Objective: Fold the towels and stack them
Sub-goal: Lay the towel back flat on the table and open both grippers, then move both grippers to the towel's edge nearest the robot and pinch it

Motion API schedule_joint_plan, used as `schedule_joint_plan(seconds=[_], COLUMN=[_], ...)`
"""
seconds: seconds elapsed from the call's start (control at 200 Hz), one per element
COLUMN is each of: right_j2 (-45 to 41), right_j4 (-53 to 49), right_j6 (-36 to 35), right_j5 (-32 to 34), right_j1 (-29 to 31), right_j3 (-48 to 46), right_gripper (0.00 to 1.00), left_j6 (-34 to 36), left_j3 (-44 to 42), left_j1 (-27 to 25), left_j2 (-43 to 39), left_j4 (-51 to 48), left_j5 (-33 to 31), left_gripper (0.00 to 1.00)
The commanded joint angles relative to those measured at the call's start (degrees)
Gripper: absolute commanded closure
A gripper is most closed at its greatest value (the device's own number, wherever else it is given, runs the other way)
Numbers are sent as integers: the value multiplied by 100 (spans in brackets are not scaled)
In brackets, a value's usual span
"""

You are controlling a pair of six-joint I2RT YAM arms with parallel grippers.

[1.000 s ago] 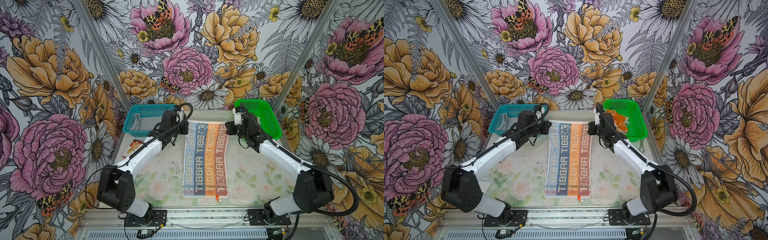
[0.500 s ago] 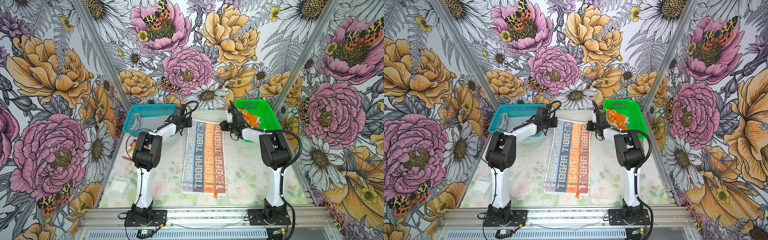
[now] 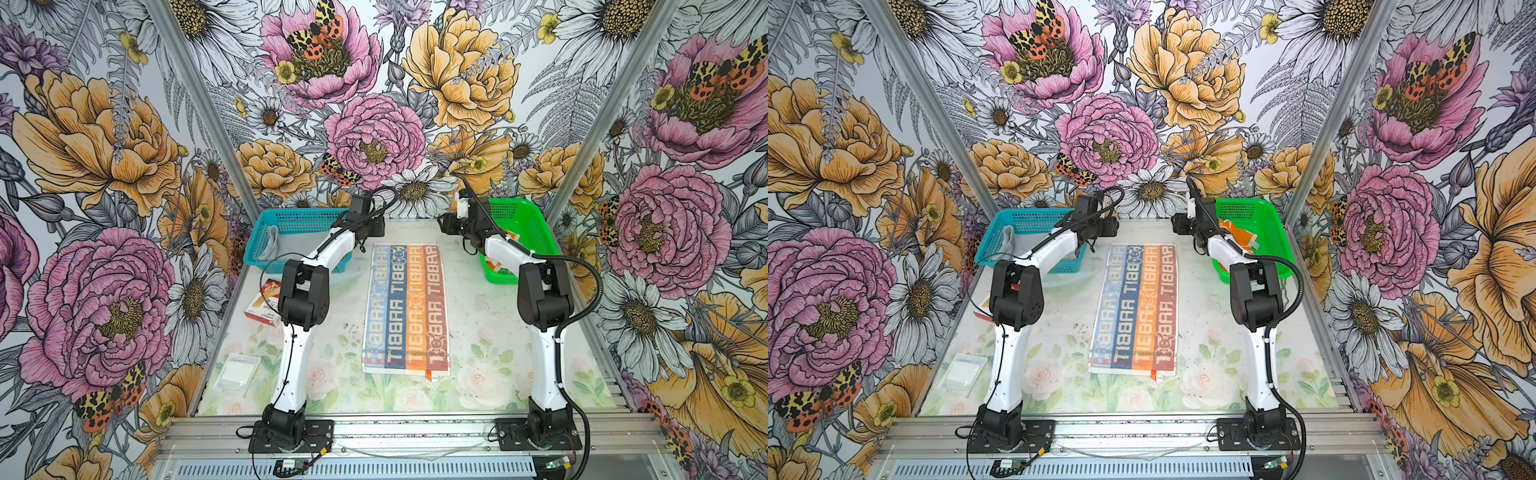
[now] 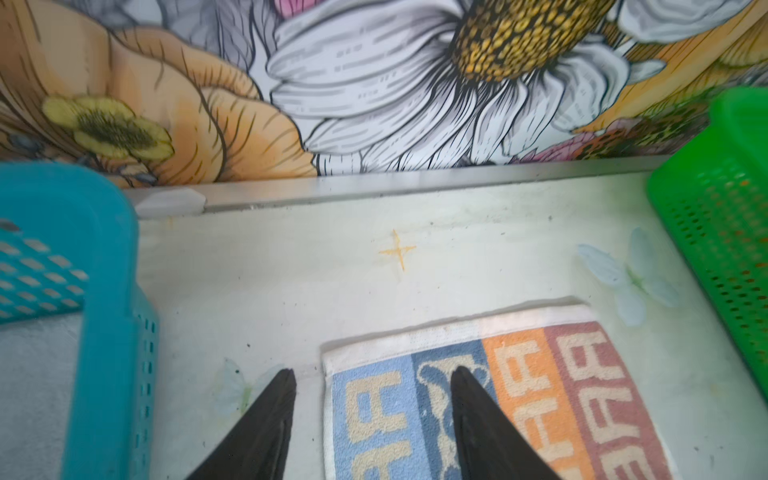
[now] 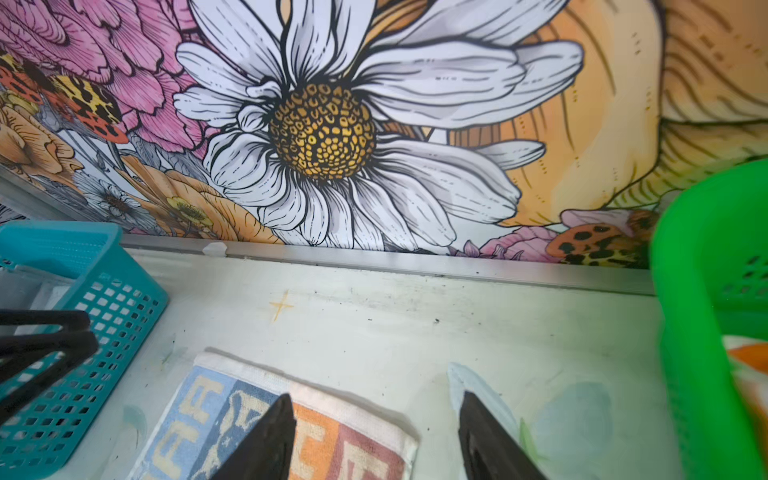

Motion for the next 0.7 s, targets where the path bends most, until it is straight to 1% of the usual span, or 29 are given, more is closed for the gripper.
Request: schedule_joint_plan(seconds=[0.0, 0.09, 0.14, 0.18, 0.24, 0.31, 0.34, 0.415, 0.46, 0.535, 0.605, 0.65, 0.695], right_j2=[-792, -1609, -2077, -2472, -3041, -3712, -4009, -4785, -5153, -5594, -5904, -6093, -6289], right_j4=[-103, -104, -124, -174, -258, -275, -275, -356, -502, -949, -1253, -1266, -1256], right_j6=[-243, -319, -279, -185, 73, 339, 415, 486, 632, 1016, 1434, 1853, 2219], right_j5=[212, 268, 268, 277, 195, 106, 121, 246, 183, -22, -69, -20, 126], right_j1=[33, 183, 287, 364, 466, 605, 679, 868, 912, 1007, 1239, 1488, 1772], right_j3=[-191, -922, -1410, -1834, -2488, -3292, -3680, -4540, -4913, -5421, -5980, -6411, -6818], right_gripper=[33, 35, 36, 37, 39, 45, 46, 47, 47, 50, 51, 51, 51], left_j6=[216, 174, 164, 189, 176, 10, -116, -423, -655, -1071, -1562, -1927, -2292], left_j3=[473, 136, -243, -585, -1193, -2189, -2668, -3678, -4359, -5202, -5960, -6432, -6914], left_j1=[-60, -211, -336, -451, -613, -775, -832, -897, -955, -1155, -1390, -1509, -1602], left_j2=[-294, -708, -1064, -1388, -2042, -2875, -3358, -4210, -4694, -5402, -5960, -6333, -6668], left_j4=[-339, -376, -397, -496, -701, -884, -941, -1096, -1127, -1336, -1512, -1539, -1530], left_j5=[357, 704, 697, 627, 262, 18, -35, 34, 93, 80, 113, 162, 210], left_gripper=[38, 37, 37, 37, 38, 41, 43, 43, 44, 47, 49, 49, 52])
